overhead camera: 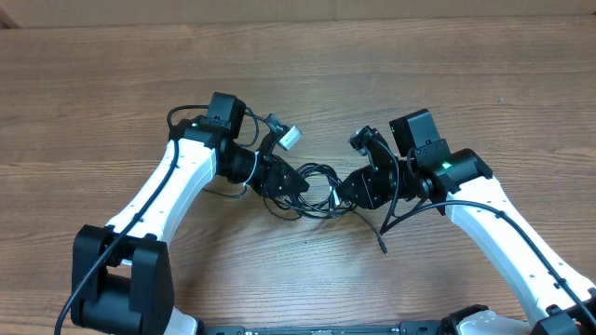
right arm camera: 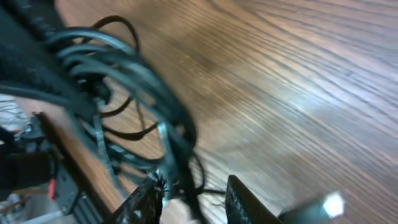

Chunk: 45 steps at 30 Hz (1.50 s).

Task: Untangle cables

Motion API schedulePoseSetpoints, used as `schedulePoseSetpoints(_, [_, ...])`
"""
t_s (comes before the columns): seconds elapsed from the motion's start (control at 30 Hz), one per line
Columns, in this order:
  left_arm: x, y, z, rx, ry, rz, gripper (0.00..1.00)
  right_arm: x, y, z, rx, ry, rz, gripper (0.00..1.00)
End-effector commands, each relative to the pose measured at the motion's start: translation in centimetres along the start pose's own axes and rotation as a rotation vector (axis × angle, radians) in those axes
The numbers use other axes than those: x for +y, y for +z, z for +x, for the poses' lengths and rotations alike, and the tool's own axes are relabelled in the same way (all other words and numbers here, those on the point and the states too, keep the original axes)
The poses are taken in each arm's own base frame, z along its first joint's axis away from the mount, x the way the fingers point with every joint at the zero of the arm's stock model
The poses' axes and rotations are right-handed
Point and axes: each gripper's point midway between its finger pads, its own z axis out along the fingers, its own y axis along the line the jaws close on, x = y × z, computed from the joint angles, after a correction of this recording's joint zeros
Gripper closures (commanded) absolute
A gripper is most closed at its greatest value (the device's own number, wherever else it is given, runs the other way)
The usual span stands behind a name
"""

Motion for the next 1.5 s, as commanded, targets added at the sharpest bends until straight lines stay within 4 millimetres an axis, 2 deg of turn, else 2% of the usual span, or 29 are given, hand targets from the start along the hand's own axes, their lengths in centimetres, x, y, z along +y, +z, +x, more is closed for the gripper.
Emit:
schedulePoseSetpoints(0.0, [-1.8,-0.6,-0.9,-0.031,0.086,0.040,0.96,-1.1,-0.1,-0.1,-0.005,-0.006,0.063,0.69])
schedulePoseSetpoints(0.1, [-1.8,-0.6,-0.8,-0.028,0.084,0.041,0.96,-1.1,-0.1,-0.1,-0.005,-0.006,0.063,0.69])
schedulePoseSetpoints(0.23, [-1.8,-0.6,-0.8,-0.029,0.088,0.041,0.96,-0.8,-0.1,-0.1,-0.003,-0.002,0.046,0.87])
schedulePoseSetpoints(0.37, [-1.7,-0.6,-1.0,-0.033,0.096,0.039,0.96,0.1,-0.1,0.0,0.002,0.001,-0.006,0.96])
schedulePoseSetpoints(0.47, [-1.7,-0.6,-1.0,-0.036,0.100,0.038,0.96,1.0,-0.1,0.1,0.002,0.001,-0.055,0.96])
schedulePoseSetpoints(0.57, [-1.7,-0.6,-1.0,-0.036,0.100,0.038,0.96,1.7,-0.2,0.2,0.007,0.004,-0.099,0.78])
schedulePoseSetpoints(0.63, [-1.7,-0.6,-1.0,-0.036,0.100,0.038,0.96,1.9,-0.2,0.3,0.011,0.006,-0.110,0.73])
schedulePoseSetpoints(0.73, [-1.8,-0.7,-1.1,-0.037,0.099,0.044,0.96,1.9,-0.2,0.5,0.019,0.009,-0.110,0.75])
schedulePoseSetpoints(0.93, [-2.9,-0.8,-1.6,-0.068,0.118,0.107,0.96,1.8,-0.2,0.5,0.020,0.010,-0.107,0.96])
schedulePoseSetpoints(1.0, [-2.9,-0.8,-1.6,-0.069,0.120,0.105,0.96,1.6,-0.2,0.5,0.020,0.010,-0.094,0.96])
schedulePoseSetpoints(1.07, [-2.8,-0.8,-1.6,-0.069,0.119,0.101,0.96,0.9,-0.1,0.7,0.028,0.014,-0.052,0.96])
schedulePoseSetpoints(1.13, [-1.8,-1.0,-1.6,-0.064,0.096,0.058,0.96,-0.7,-0.1,1.3,0.049,0.041,0.041,0.96])
schedulePoseSetpoints(1.23, [-0.4,-1.9,-1.9,-0.083,0.027,0.005,0.96,-5.4,-1.1,2.5,0.066,0.227,0.333,0.96])
schedulePoseSetpoints(1.33, [0.2,-2.8,-2.2,-0.112,0.010,0.001,0.96,-9.5,-3.4,4.3,0.063,0.398,0.623,0.96])
schedulePoseSetpoints(1.37, [0.3,-3.0,-2.2,-0.119,0.006,0.000,0.96,-10.0,-3.9,4.6,0.059,0.426,0.668,0.96])
schedulePoseSetpoints(1.47, [0.4,-3.2,-2.3,-0.127,0.002,0.001,0.96,-10.0,-3.9,4.6,0.054,0.436,0.669,0.96])
